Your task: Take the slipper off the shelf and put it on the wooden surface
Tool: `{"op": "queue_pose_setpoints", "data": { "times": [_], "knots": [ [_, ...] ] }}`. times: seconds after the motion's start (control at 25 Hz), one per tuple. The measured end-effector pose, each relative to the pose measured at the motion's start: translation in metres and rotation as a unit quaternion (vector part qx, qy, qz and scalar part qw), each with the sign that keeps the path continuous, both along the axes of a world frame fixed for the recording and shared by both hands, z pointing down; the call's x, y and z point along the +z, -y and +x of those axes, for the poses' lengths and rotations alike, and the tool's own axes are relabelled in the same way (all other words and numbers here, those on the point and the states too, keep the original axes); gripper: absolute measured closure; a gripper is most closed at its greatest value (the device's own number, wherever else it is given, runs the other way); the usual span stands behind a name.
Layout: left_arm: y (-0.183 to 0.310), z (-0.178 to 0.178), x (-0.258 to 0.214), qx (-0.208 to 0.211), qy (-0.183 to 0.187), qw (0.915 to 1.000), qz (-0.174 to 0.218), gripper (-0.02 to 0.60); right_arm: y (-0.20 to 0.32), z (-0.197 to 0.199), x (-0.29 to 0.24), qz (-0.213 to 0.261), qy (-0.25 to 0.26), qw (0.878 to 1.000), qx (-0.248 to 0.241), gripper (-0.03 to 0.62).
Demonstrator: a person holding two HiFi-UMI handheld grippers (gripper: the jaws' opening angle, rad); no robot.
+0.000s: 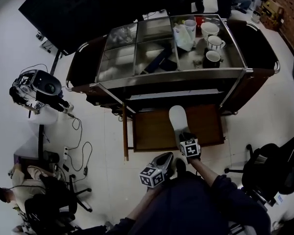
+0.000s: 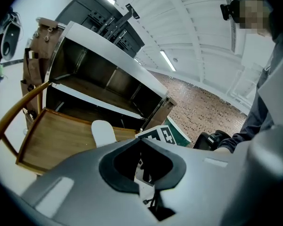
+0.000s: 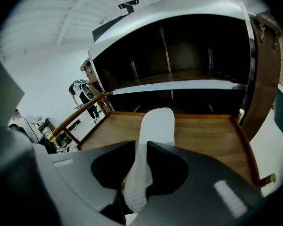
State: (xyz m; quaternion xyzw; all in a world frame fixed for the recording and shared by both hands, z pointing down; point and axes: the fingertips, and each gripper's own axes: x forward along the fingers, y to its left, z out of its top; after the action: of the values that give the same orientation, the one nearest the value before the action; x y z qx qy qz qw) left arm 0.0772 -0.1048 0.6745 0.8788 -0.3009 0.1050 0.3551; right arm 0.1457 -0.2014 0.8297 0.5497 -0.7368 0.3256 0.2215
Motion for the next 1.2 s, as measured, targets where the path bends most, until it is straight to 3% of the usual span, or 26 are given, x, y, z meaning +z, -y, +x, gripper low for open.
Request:
{"op": "queue_pose_setpoints", "data": {
  "times": [0.2, 0.28, 0.6, 0.96, 1.2],
  "knots": [
    [-0.011, -0.006, 0.002, -0.021, 0.006, 0.9997, -0.004, 0.575, -0.019, -0.012, -0.017, 0.022, 0.019, 0.999, -0.025, 0.546],
    [-0.015, -0.013, 0.003, -0.028, 0.008, 0.9996, -0.005, 0.575, -0.031, -0.015, -0.026, 0.043, 0.023, 0.998, -0.024, 0.592],
    [-0.021, -0.040, 0.003, -0.060, 0.001, 0.9982, 0.005, 0.575, -0.071, -0.044, -0.063, 0.090, 0.024, 0.993, -0.073, 0.592],
    [-0.053, -0.037, -0.001, -0.027, -0.021, 0.9994, 0.002, 0.575, -0.110, -0.010, -0.084, 0.087, 0.016, 0.996, -0.019, 0.592],
    [-0.096, -0.057, -0.005, -0.015, -0.029, 0.9994, -0.007, 0.575, -0.159, -0.025, -0.108, 0.086, 0.014, 0.996, 0.002, 0.592]
  ]
}}
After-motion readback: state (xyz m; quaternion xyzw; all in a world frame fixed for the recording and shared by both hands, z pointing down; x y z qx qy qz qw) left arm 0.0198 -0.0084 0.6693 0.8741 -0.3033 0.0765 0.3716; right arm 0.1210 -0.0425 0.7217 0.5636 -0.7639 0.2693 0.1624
